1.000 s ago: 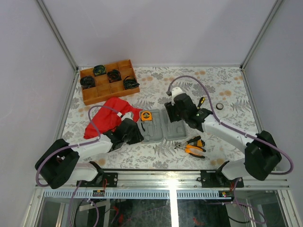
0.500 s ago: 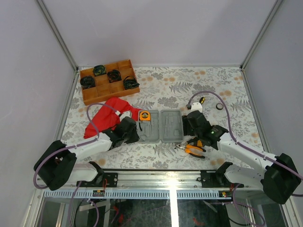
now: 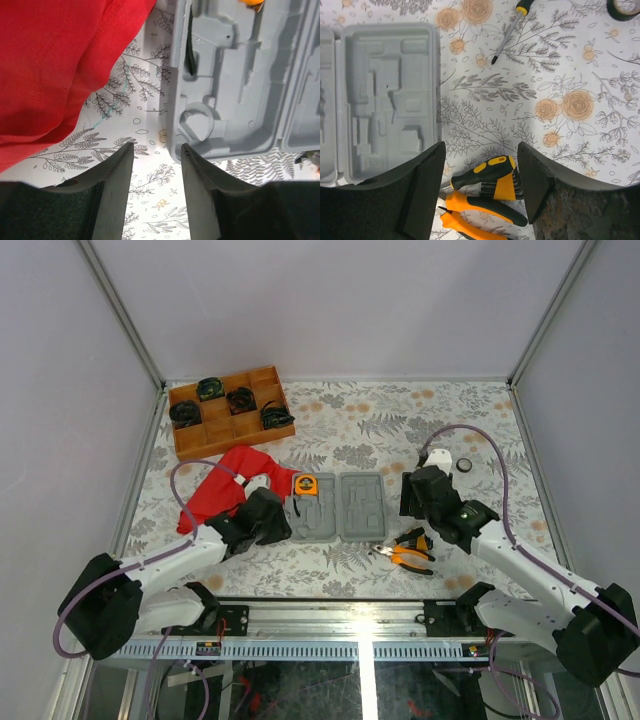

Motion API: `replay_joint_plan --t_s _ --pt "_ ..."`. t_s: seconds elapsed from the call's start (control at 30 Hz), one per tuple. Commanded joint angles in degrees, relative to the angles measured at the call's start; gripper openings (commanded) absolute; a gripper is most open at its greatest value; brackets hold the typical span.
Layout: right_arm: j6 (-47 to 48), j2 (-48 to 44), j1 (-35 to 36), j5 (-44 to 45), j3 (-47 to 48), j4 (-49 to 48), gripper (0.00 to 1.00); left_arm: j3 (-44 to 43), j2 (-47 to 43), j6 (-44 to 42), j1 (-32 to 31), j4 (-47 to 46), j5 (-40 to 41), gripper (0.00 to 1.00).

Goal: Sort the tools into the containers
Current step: Pick up the engineering item from the center of the board.

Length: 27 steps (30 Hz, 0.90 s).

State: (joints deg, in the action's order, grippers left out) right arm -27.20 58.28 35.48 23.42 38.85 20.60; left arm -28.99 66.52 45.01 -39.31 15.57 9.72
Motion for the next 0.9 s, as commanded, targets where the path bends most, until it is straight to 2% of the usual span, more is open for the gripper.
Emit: replay_joint_plan --t_s 0.0,0.27,0.4,0.5,0.87 --pt "-1.3 0.1 -2.6 2.1 4.3 1.6 0.67 -4.5 -2.3 0.0 0.3 3.2 1.9 0.44" --pt "0.5 4.5 -14.3 -9.3 6.2 -2.1 0.68 -13.6 -0.4 -4.3 0.3 10.5 5.1 0.49" --pt "1.9 7.3 -19.3 -13.8 7.0 -4.1 0.68 -18.9 2.3 -4.9 0.3 14.2 6.9 0.61" --pt "2.3 9.4 -22.0 -15.9 6.8 -3.8 0.69 -21.9 4.1 -6.3 0.3 16.4 7.0 0.64" --pt "2.9 14.3 -24.2 -21.1 7.0 -3.0 0.71 -30.1 7.3 -11.3 1.9 19.6 7.5 0.79"
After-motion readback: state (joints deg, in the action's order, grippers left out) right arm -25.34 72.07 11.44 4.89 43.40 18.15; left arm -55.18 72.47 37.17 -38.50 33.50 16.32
